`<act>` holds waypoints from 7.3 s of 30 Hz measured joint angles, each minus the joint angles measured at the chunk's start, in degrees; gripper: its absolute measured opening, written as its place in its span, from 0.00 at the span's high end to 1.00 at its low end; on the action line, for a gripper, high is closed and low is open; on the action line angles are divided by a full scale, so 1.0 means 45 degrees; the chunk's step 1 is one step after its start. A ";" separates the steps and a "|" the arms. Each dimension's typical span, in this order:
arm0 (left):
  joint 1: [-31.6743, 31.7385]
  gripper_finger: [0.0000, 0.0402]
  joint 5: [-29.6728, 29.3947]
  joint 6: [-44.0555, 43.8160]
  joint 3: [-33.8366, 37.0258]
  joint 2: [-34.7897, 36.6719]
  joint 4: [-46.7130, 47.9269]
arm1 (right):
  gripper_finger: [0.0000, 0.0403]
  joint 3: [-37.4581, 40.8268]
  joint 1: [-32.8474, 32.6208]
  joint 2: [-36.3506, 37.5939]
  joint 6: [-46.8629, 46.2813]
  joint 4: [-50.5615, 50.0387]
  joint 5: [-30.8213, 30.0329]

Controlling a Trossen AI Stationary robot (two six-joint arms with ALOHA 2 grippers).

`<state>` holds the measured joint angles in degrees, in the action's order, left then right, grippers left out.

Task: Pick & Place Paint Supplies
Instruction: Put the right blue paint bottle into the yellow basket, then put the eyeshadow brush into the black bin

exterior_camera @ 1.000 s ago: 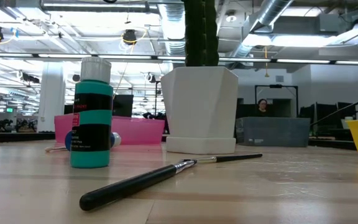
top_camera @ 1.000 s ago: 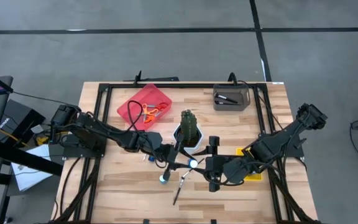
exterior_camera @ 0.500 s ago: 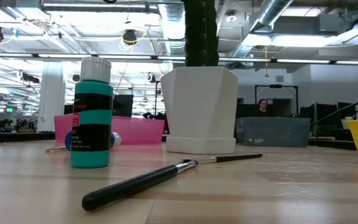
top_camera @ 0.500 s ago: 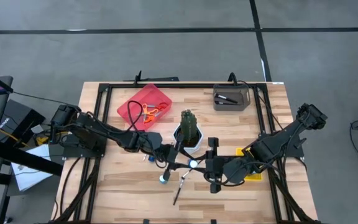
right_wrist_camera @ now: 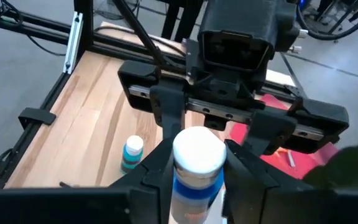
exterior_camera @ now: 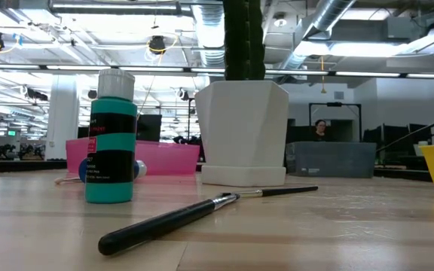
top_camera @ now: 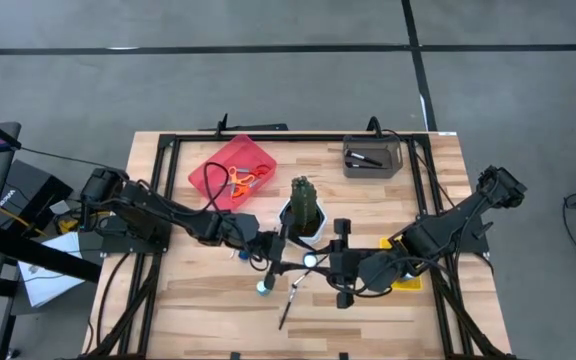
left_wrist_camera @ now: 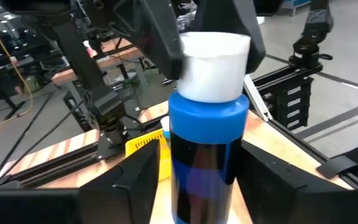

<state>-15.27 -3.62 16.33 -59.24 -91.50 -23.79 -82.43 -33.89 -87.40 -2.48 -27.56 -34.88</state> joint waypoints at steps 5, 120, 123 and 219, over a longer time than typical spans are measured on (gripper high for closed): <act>-0.0179 0.44 0.0002 0.0364 -0.0005 0.0411 0.1091 | 0.74 0.0010 -0.0214 -0.0019 0.0361 0.0372 0.0046; -0.1662 0.51 -0.0498 0.1927 0.3759 0.7275 0.3155 | 0.74 0.7698 -0.8874 0.0496 -2.7747 -1.2754 -0.2313; -0.1660 0.51 -0.0500 0.1931 0.3759 0.7270 0.3182 | 0.74 0.7698 -0.8764 0.0496 -2.7738 -1.2484 -0.3056; -0.1660 0.51 -0.4726 0.1980 0.3774 0.7270 0.3718 | 0.51 0.5982 -0.5187 0.2659 -2.2367 -1.3884 -0.9210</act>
<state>-22.74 -24.89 25.24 -42.26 -58.78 -7.06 -55.52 -57.23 -75.43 -103.13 -90.04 -76.32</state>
